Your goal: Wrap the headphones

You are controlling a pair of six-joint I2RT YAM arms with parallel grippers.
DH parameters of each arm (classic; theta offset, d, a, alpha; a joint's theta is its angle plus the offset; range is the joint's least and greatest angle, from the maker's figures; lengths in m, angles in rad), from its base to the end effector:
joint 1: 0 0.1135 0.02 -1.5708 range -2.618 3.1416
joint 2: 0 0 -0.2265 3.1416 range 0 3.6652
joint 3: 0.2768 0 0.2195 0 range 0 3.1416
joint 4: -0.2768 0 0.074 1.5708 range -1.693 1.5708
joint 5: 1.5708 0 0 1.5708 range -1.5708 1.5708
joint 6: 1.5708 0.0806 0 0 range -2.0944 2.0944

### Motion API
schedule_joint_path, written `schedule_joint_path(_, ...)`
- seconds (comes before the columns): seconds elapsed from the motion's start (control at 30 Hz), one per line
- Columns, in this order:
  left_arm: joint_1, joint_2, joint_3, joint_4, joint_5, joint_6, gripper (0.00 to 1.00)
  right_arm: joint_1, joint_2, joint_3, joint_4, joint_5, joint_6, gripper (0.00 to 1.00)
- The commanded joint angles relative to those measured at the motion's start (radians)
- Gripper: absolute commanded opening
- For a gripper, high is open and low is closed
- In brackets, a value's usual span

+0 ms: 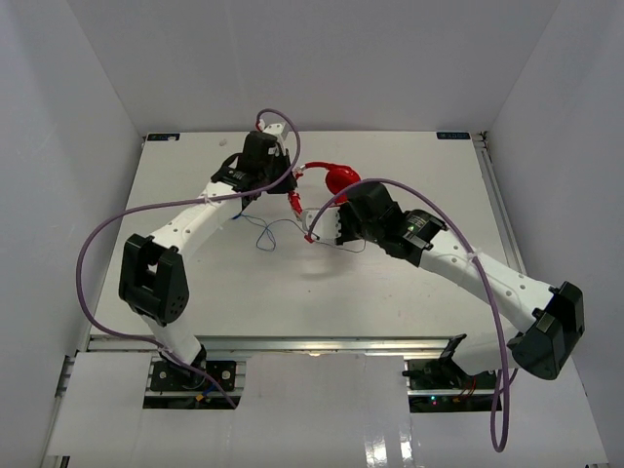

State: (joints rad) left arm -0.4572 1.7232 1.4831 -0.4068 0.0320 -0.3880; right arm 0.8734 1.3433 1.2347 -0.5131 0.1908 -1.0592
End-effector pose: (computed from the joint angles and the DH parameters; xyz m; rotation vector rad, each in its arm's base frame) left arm 0.3551 -0.1776 0.2523 0.0963 2.2617 -0.4953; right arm 0.2107 0.2277 0.2817 -1.7441 1.3358 -0.3136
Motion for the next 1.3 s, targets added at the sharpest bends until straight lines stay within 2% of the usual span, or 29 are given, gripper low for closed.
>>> schedule_joint_path(0.0,0.006,-0.131,-0.06,0.095,0.087,0.067,0.0,-0.095,-0.057,0.044,0.098,0.078,-0.068,0.08)
schedule_joint_path(0.17,0.006,-0.248,-0.255,0.18,0.273,0.203,0.0,-0.189,-0.091,0.024,0.12,-0.03,-0.07,0.08)
schedule_joint_path(0.4,-0.008,-0.287,-0.321,0.157,0.522,0.298,0.0,-0.216,-0.032,0.074,0.081,-0.213,-0.004,0.08)
schedule_joint_path(0.6,-0.012,-0.269,-0.321,0.152,0.53,0.301,0.0,-0.216,-0.008,0.111,0.001,-0.37,0.053,0.08)
schedule_joint_path(0.97,-0.034,-0.182,-0.279,0.199,0.485,0.262,0.0,-0.214,0.003,0.12,0.053,-0.43,0.183,0.08)
schedule_joint_path(1.27,-0.061,-0.202,-0.314,0.302,0.645,0.225,0.0,-0.227,0.034,-0.027,0.315,-0.225,0.352,0.08)
